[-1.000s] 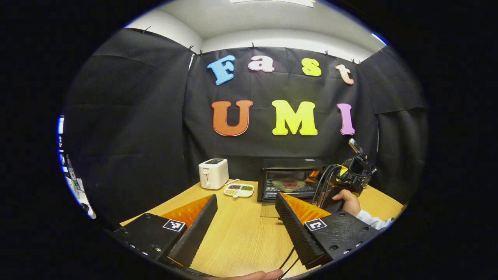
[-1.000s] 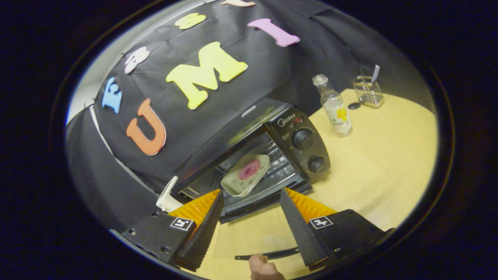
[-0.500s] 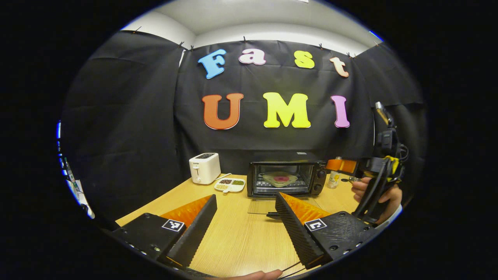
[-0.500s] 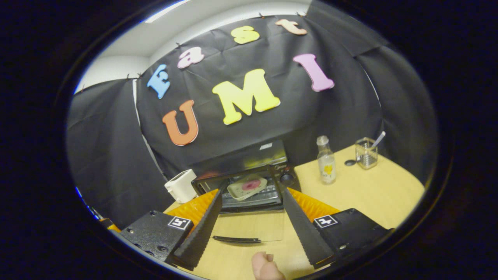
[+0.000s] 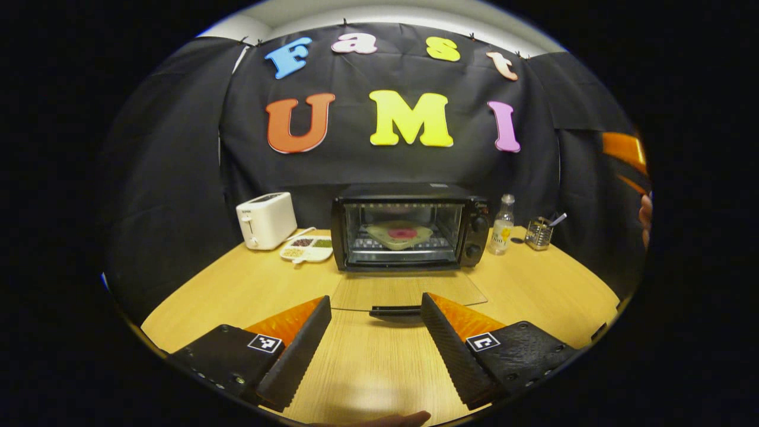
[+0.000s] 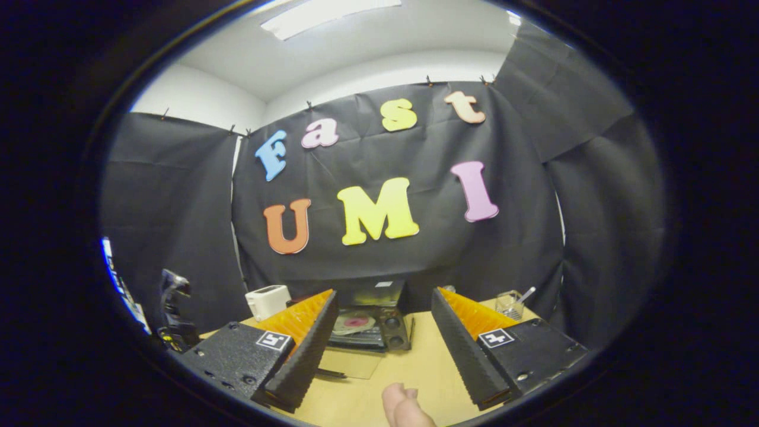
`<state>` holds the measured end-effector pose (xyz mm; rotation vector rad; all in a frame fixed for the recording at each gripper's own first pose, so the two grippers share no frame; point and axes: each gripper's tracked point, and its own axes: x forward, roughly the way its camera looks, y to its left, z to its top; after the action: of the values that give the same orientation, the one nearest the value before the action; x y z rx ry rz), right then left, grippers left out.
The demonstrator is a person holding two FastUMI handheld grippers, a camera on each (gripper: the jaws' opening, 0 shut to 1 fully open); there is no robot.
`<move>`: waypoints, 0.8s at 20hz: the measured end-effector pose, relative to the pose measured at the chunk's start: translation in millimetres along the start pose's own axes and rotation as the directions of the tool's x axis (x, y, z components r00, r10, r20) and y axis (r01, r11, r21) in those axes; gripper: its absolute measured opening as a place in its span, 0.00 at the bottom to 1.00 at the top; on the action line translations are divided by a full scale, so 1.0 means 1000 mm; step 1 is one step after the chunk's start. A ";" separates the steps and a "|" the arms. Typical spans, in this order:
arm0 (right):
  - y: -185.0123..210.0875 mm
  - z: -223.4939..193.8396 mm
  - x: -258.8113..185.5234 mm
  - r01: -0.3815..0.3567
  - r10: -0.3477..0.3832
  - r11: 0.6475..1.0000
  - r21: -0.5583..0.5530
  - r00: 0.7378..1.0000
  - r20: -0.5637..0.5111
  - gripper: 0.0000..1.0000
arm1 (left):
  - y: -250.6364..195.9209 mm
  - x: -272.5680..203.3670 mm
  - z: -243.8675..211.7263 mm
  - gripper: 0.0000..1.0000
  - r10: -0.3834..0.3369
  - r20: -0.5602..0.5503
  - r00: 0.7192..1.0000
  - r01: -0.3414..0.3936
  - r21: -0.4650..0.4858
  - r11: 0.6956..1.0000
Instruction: Open the electric oven with the left hand, put the food in, and close the electric oven.
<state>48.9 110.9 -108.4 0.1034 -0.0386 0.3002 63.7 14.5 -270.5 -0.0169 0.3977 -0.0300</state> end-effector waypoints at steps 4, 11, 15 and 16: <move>-0.016 0.019 -0.019 0.065 -0.060 0.993 -0.100 0.997 0.052 0.94 | -0.025 0.043 -0.041 0.98 -0.058 -0.129 0.990 0.057 -0.008 0.998; -0.032 0.024 -0.041 0.098 -0.091 0.990 -0.104 0.993 0.073 0.96 | -0.045 0.079 -0.068 0.96 -0.104 -0.232 0.967 0.104 -0.015 0.994; -0.052 0.023 -0.049 0.124 -0.119 0.988 -0.094 0.991 0.062 0.96 | -0.042 0.088 -0.072 0.95 -0.088 -0.263 0.961 0.097 0.021 0.995; -0.056 0.022 -0.050 0.126 -0.121 0.987 -0.103 0.991 0.053 0.96 | -0.046 0.090 -0.074 0.95 -0.100 -0.268 0.958 0.110 0.021 0.994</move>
<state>17.0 40.5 -94.4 0.0067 -0.0943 0.1715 116.8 -35.4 -372.0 0.0017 0.6655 -0.1458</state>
